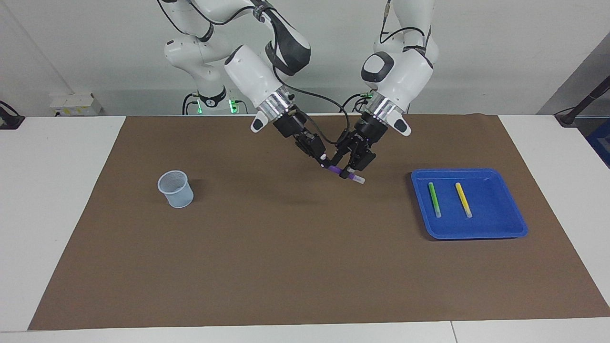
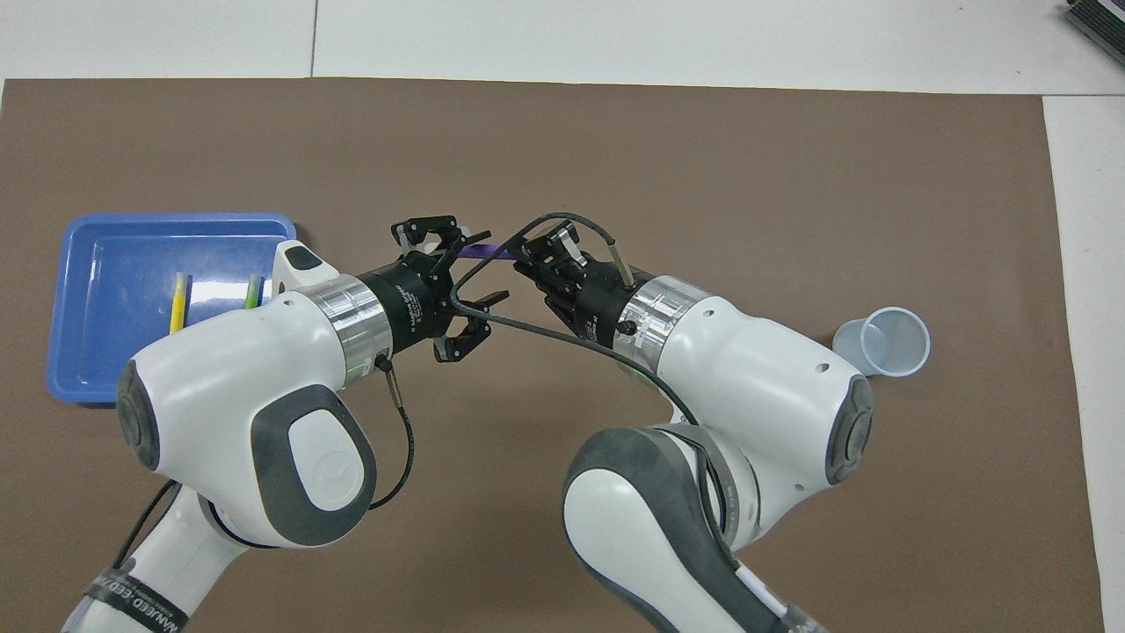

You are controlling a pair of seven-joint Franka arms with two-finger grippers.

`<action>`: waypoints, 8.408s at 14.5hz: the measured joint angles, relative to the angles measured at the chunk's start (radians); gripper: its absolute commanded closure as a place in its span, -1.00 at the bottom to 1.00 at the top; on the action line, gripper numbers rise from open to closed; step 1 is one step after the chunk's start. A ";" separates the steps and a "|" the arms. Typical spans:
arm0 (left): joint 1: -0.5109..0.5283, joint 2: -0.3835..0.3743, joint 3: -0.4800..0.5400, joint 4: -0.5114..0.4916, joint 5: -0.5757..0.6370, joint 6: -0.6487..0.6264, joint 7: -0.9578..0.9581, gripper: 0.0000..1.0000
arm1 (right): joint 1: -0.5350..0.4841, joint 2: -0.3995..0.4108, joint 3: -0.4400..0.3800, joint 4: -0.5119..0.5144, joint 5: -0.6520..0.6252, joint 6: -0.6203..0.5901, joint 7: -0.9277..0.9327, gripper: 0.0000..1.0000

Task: Right arm passes pens to left for tray arrangement
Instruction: 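Close the left gripper on the purple pen held by the right gripper, then open the right gripper and withdraw while the left gripper carries the pen, then lower the purple pen into the blue tray with the left gripper, then open the left gripper and lift it away while the right gripper withdraws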

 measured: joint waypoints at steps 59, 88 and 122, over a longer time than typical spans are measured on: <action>0.697 0.045 0.033 0.146 0.830 -0.920 1.693 1.00 | -0.295 -0.335 -0.151 0.095 -0.762 -1.327 -0.759 -1.00; 0.805 0.333 0.033 0.131 0.904 -0.481 1.779 0.15 | -0.337 -0.113 -0.196 0.390 -0.913 -1.406 -0.807 -1.00; 0.633 0.323 0.004 0.617 0.865 -0.922 1.437 -1.00 | -0.331 -0.108 -0.367 0.371 -0.906 -1.262 -0.699 -1.00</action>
